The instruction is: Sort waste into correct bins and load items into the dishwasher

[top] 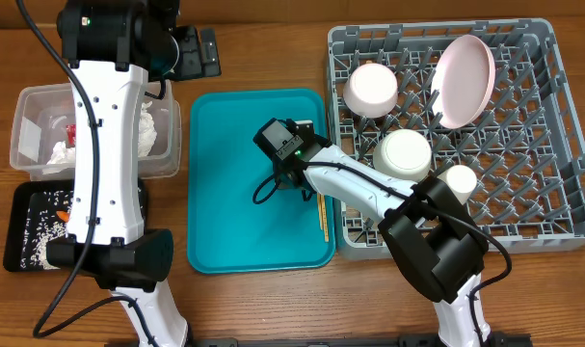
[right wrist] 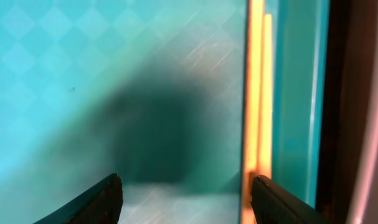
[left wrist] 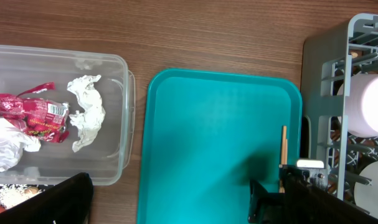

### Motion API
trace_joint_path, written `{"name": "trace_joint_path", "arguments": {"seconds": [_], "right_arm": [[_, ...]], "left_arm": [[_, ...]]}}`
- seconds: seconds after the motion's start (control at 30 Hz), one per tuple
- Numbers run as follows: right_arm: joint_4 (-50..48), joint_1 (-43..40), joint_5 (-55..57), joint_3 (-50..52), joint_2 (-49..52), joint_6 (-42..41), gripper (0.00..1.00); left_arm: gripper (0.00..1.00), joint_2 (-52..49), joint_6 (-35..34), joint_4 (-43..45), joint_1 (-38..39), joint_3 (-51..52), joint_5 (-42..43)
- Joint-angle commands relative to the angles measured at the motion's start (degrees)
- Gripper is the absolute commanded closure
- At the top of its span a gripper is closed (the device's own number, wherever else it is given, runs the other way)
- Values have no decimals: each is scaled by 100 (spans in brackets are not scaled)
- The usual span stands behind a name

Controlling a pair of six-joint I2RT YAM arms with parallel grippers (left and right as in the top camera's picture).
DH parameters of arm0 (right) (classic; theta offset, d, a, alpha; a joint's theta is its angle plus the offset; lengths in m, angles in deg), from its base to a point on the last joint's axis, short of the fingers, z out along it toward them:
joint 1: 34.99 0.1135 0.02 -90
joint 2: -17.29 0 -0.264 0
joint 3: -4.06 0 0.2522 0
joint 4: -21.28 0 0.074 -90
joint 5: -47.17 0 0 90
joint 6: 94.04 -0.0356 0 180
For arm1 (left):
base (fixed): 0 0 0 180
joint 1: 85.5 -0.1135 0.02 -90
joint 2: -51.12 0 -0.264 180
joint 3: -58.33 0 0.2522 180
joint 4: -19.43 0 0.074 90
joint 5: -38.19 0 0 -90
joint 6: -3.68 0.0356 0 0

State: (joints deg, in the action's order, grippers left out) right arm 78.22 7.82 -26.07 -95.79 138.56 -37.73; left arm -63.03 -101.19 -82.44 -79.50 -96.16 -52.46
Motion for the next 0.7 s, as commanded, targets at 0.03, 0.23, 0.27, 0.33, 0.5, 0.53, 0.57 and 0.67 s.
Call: {"name": "trace_joint_path", "arguments": {"seconds": [0.03, 0.23, 0.27, 0.33, 0.5, 0.53, 0.57, 0.67], "right_arm": [[-22, -20, 354, 33, -72, -66, 32], [-42, -50, 398, 33, -70, -116, 31], [-42, -57, 396, 42, -70, -151, 30], [-39, -90, 348, 63, -70, -240, 28], [-44, -208, 20, 63, -57, -262, 28], [-48, -227, -37, 63, -48, -260, 28], [-63, -240, -114, 63, -48, -260, 28], [-118, -258, -450, 63, 0, -260, 28]], "left_arm": [[0, 133, -57, 7, 39, -111, 63], [0, 133, -57, 7, 39, -111, 63], [0, 133, -57, 9, 39, -111, 63], [0, 133, -57, 7, 39, -111, 63], [0, 133, -57, 7, 39, -111, 63], [0, 133, -57, 7, 39, -111, 63], [0, 133, -57, 9, 39, -111, 63], [0, 133, -57, 7, 39, -111, 63]]}}
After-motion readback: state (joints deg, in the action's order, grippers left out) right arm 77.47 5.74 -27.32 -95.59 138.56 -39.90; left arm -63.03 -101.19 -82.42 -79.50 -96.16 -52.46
